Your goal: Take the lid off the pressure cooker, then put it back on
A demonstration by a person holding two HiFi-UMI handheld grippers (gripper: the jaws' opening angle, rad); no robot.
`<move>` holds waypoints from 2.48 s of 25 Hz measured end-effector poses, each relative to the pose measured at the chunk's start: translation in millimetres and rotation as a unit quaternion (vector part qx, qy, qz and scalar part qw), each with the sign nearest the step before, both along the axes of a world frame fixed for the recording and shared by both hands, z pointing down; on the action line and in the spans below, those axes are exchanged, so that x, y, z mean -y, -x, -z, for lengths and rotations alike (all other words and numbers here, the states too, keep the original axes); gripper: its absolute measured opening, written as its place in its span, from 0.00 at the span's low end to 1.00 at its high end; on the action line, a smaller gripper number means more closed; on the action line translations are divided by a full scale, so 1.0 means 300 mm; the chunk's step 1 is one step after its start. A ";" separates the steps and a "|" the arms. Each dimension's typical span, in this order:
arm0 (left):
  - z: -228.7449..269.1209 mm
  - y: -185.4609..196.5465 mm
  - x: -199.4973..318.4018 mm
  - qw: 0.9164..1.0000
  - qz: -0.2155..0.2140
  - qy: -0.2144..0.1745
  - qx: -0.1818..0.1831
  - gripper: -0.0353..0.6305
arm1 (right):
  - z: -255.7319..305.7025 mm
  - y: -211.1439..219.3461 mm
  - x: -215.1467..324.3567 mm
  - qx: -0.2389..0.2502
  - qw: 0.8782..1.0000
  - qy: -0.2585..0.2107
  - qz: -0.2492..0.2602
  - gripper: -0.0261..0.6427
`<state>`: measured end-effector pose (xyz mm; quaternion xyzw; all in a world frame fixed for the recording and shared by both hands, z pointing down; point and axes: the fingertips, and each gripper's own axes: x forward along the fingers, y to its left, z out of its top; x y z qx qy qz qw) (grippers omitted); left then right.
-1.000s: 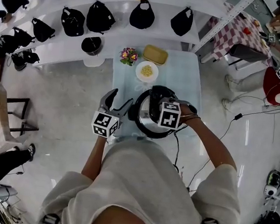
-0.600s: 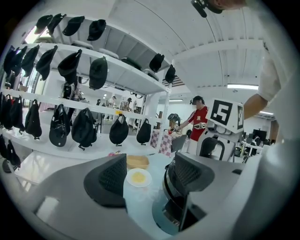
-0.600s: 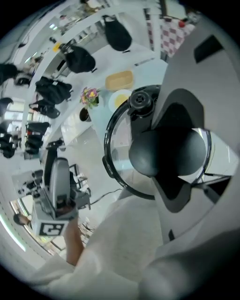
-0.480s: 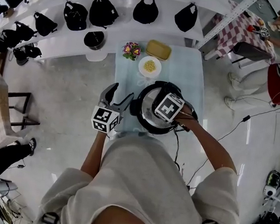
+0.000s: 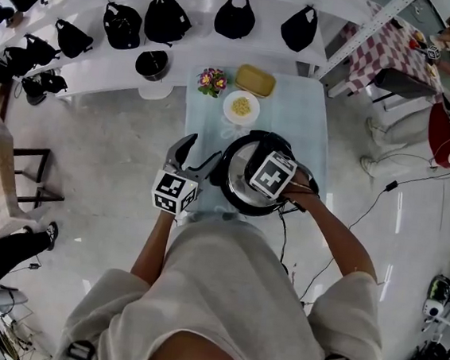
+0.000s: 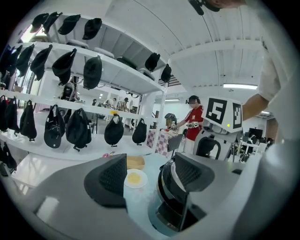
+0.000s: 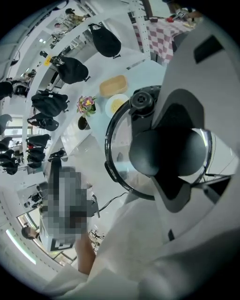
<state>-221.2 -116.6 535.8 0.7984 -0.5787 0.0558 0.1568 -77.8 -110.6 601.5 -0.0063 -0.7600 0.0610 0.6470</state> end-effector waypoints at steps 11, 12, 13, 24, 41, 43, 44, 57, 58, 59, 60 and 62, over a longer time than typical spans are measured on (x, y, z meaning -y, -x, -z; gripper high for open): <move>0.044 -0.020 0.030 1.000 -0.020 -0.016 0.008 0.52 | 0.127 -0.033 0.013 0.038 0.999 -0.004 -0.013 0.44; 0.050 -0.033 0.037 0.999 -0.027 -0.018 0.008 0.52 | 0.136 -0.050 0.020 0.039 0.999 -0.007 -0.020 0.44; 0.055 -0.051 0.046 0.999 -0.034 -0.020 0.008 0.52 | 0.145 -0.071 0.029 0.039 0.999 -0.011 -0.027 0.44; 0.095 -0.427 0.145 0.986 -0.161 -0.036 -0.002 0.52 | 0.209 -0.427 0.093 0.043 0.985 -0.045 -0.160 0.44; 0.031 -0.972 0.191 0.954 -0.299 -0.011 0.001 0.52 | 0.126 -1.041 -0.030 0.016 0.940 -0.035 -0.339 0.44; 0.032 -0.997 0.189 0.953 -0.302 -0.009 0.002 0.52 | 0.095 -1.063 -0.030 0.012 0.940 -0.034 -0.340 0.44; 0.033 -1.003 0.188 0.953 -0.303 -0.008 0.004 0.52 | 0.075 -1.066 -0.027 0.012 0.940 -0.034 -0.339 0.44; 0.048 -0.943 0.192 0.962 -0.273 -0.007 0.020 0.52 | -0.359 -1.016 0.032 -0.012 0.933 0.023 -0.360 0.44; 0.045 -0.935 0.191 0.962 -0.271 -0.005 0.020 0.52 | -0.383 -0.993 0.043 -0.003 0.934 0.025 -0.357 0.44; 0.043 -0.928 0.191 0.963 -0.269 -0.003 0.020 0.52 | -0.408 -0.970 0.057 0.007 0.936 0.025 -0.352 0.44; 0.043 -0.924 0.191 0.963 -0.268 -0.002 0.020 0.52 | -0.431 -0.954 0.070 0.013 0.937 0.025 -0.348 0.44; 0.045 -0.918 0.194 0.964 -0.265 -0.002 0.022 0.52 | -0.473 -0.933 0.093 0.014 0.940 0.021 -0.341 0.44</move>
